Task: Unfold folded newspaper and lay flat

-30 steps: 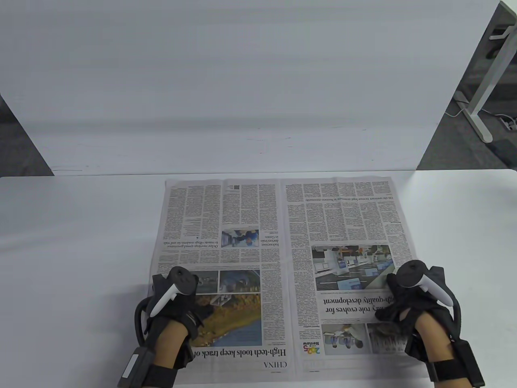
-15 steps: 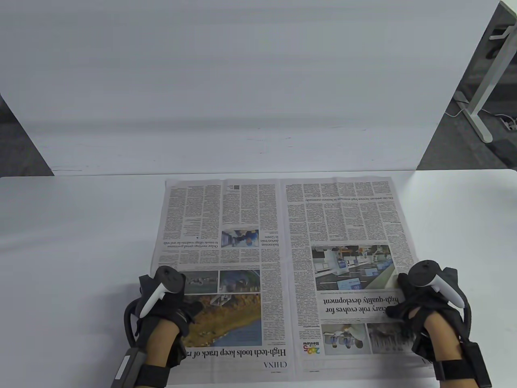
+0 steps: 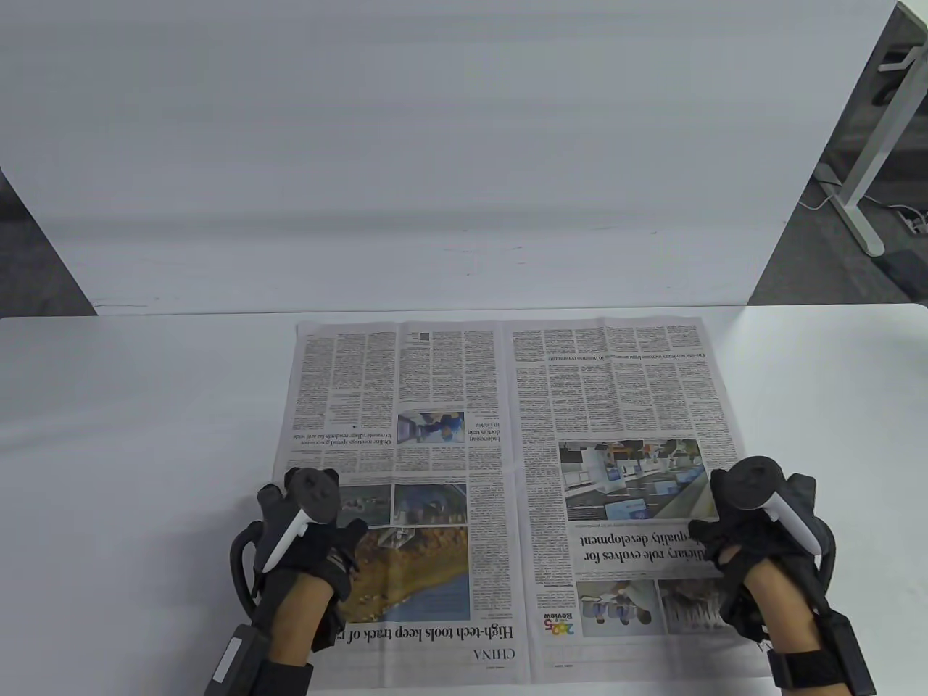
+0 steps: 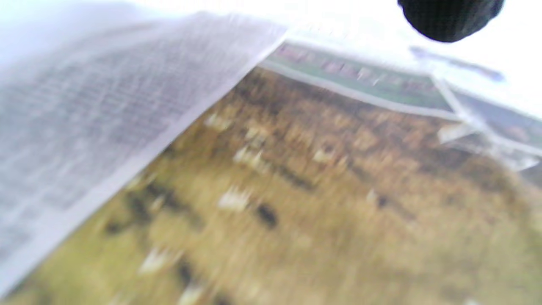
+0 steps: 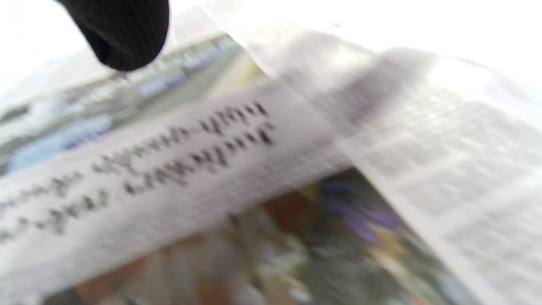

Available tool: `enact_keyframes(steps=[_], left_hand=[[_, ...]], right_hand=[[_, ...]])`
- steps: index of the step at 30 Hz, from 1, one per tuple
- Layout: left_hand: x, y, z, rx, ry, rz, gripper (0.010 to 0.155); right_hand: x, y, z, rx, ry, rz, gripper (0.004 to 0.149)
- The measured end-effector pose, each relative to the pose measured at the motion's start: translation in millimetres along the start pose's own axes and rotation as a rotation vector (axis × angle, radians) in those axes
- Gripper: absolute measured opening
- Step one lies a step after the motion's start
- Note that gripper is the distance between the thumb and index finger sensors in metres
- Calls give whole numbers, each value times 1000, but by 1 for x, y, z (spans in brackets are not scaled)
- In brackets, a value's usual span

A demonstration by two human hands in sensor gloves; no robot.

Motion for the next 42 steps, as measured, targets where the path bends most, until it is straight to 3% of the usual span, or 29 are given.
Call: enact_keyframes(steps=[6, 16, 25, 42], left_hand=[[21, 31, 23, 10, 206, -110, 79], [51, 78, 27, -57, 313, -284, 78], [58, 99, 18, -92, 329, -345, 80], [47, 86, 11, -80, 289, -315, 79]], right_hand=[[18, 47, -3, 2, -128, -173, 80], [42, 96, 12, 13, -228, -345, 80], [54, 115, 22, 35, -237, -390, 80], [52, 114, 30, 47, -200, -396, 79]])
Point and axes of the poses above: the tracker on the back of each hand, its own y axis roughly to the thumb side, its own x axis roughly from the fingertips to the wrist, z = x × y, the point moved 5 cm from there along -x, roughly from the wrist to the fingertips
